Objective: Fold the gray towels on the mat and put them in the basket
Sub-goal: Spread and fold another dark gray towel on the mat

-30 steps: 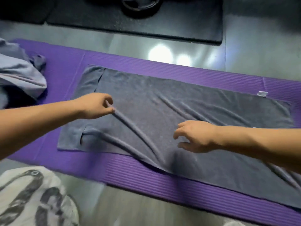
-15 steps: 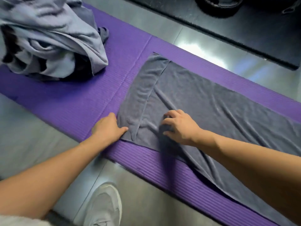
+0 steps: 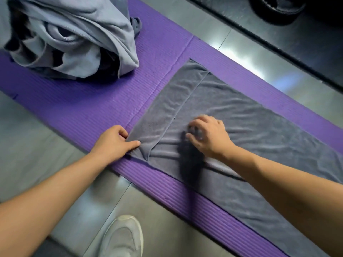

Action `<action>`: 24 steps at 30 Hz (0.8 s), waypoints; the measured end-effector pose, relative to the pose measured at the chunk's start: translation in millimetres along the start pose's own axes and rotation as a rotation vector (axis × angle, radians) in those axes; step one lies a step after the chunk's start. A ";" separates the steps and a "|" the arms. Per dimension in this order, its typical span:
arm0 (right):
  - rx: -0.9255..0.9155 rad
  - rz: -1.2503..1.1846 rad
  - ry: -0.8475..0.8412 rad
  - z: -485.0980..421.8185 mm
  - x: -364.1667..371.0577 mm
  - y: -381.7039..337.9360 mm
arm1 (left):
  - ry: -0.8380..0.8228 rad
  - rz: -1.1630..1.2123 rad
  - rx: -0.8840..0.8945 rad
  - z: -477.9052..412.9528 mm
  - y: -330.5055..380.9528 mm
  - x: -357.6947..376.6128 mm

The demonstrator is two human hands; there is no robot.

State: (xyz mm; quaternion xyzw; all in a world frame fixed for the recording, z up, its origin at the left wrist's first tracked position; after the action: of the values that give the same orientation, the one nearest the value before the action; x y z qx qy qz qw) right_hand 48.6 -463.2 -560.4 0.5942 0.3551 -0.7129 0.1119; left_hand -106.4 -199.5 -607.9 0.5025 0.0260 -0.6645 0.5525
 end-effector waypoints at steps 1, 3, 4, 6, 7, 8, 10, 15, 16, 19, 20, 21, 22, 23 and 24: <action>0.064 -0.056 0.025 -20.2 -7.7 2.9 | -0.021 0.021 -0.012 -2.5 -1.3 0.1; 0.189 -0.127 0.045 -67.6 -18.3 13.1 | -0.063 0.041 -0.014 -5.4 -1.4 0.4; 0.234 -0.132 0.052 -93.0 -22.8 17.7 | -0.089 0.055 -0.014 -5.8 -1.1 1.6; 0.312 -0.163 0.071 -140.3 -28.5 24.1 | -0.130 0.089 -0.016 -5.8 -1.6 4.3; 0.357 -0.193 0.079 -161.6 -29.5 27.5 | -0.139 0.097 -0.011 -5.6 -1.2 4.8; 0.398 -0.219 0.089 -181.1 -29.3 31.1 | -0.143 0.093 -0.005 -5.5 -0.6 4.0; 0.465 -0.211 0.098 -211.0 -27.4 39.4 | -0.147 0.084 0.003 -5.3 0.5 1.6; 0.568 -0.146 0.088 -243.0 -22.5 67.3 | -0.192 0.093 0.020 -1.1 -2.0 1.1; 0.576 -0.153 0.065 -244.1 -20.1 70.3 | -0.201 0.103 0.014 -0.2 -3.6 1.2; 0.594 -0.226 0.010 -246.5 -15.7 75.1 | -0.241 0.184 -0.035 0.3 -9.9 0.8; 0.592 -0.238 -0.015 -246.6 -16.4 74.5 | -0.272 0.238 -0.056 0.7 -9.9 0.3; 0.579 -0.223 -0.043 -247.2 -17.4 74.4 | -0.308 0.289 -0.072 1.3 -9.7 -0.1; 0.553 -0.185 -0.066 -248.4 -20.2 73.5 | -0.338 0.331 -0.086 1.5 -9.5 -0.4; 0.519 -0.143 -0.067 -251.1 -23.3 73.1 | -0.361 0.361 -0.100 1.5 -9.1 -0.3; 0.486 -0.116 -0.039 -254.5 -27.3 72.9 | -0.378 0.379 -0.123 1.6 -9.2 -0.1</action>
State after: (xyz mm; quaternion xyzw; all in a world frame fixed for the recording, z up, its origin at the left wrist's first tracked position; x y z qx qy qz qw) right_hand 293.7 -360.4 -572.9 0.5683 0.2045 -0.7940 -0.0687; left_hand -114.4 -196.8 -611.8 0.3309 -0.1317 -0.6283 0.6917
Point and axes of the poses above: each hand's wrist, its own z-axis away from the middle knuckle, its own x-axis out of the palm, y = z × x, the point moved 7 cm from there along -z, towards the middle knuckle, and after that the axes turned 8 degrees about y, right-handed, at the moved point
